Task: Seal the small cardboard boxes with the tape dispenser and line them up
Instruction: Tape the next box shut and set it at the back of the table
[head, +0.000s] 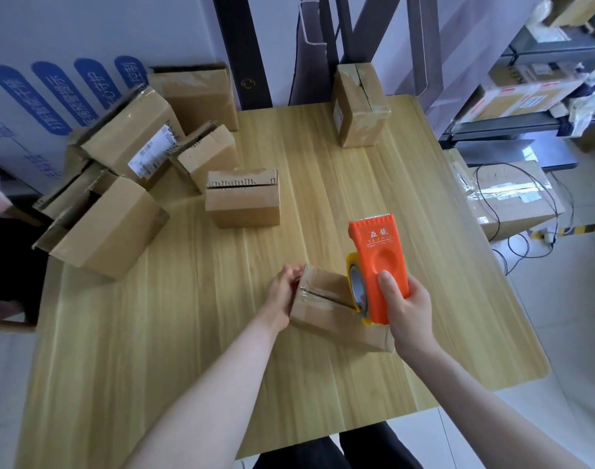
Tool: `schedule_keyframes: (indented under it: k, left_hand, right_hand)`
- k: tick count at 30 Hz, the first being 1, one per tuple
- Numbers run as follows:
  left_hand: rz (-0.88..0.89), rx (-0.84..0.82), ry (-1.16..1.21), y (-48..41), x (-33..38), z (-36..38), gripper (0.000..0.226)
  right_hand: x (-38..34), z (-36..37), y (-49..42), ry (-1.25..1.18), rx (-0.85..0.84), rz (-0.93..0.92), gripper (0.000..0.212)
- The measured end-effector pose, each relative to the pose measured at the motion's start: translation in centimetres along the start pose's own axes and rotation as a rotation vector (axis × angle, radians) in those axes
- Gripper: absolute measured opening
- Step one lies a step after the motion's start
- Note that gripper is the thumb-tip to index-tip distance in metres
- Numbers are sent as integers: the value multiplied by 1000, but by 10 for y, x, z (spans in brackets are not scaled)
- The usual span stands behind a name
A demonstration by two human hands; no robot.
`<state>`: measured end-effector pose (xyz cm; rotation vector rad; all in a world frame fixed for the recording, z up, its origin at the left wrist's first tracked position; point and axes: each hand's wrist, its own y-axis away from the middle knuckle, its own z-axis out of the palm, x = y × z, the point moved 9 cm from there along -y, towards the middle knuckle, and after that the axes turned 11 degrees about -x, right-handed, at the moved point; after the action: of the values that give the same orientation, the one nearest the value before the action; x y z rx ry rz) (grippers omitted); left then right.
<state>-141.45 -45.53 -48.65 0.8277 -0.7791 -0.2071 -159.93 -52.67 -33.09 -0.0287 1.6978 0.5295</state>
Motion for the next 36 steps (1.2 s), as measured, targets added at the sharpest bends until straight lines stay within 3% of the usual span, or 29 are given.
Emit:
schedule_keyframes:
  k: [2,4,6,10,13,16,18,20,22,26,33,36]
  left_hand:
    - [35,-78,28,2,-3,0,47]
    - [65,-203,-227,11,-4,10,48]
    - [88,-188,-412,20,-6,7,56]
    - [234,18,-431,40,8,-6,41]
    - [396,344,-392,63,17,-28,45]
    - [450,439,-466,85,14,-26,51]
    - [621,387,-770,95,24,-9,54]
    - [830,265,-1219,97,33,24,48]
    - [915,127,-1602,84,30,49,50]
    - [792,53,-1910,50,37,74,56]
    - [605,157,-1923,-11,89,110,66]
    - [568,161,-1897,-44,121,130,60]
  right_hand:
    - [0,-2,1,27,20,13,39]
    - [-3,-1,0,33,38,24,44]
    - [-6,1,-5,18,55,46,36]
    - [-21,0,-12,-3,89,17,34]
    - [-34,-2,-9,-87,127,-10,37]
    - [-42,-5,-6,-108,157,-29,30]
    - [-43,-8,-3,-108,169,-32,31]
    - [-43,-11,0,-106,186,-29,32]
    - [-39,-16,0,-106,205,-20,32]
    - [-36,-20,-4,-136,206,-17,31]
    - [-36,-33,-44,-152,199,34,32]
    - [-37,-40,-81,-163,170,63,31]
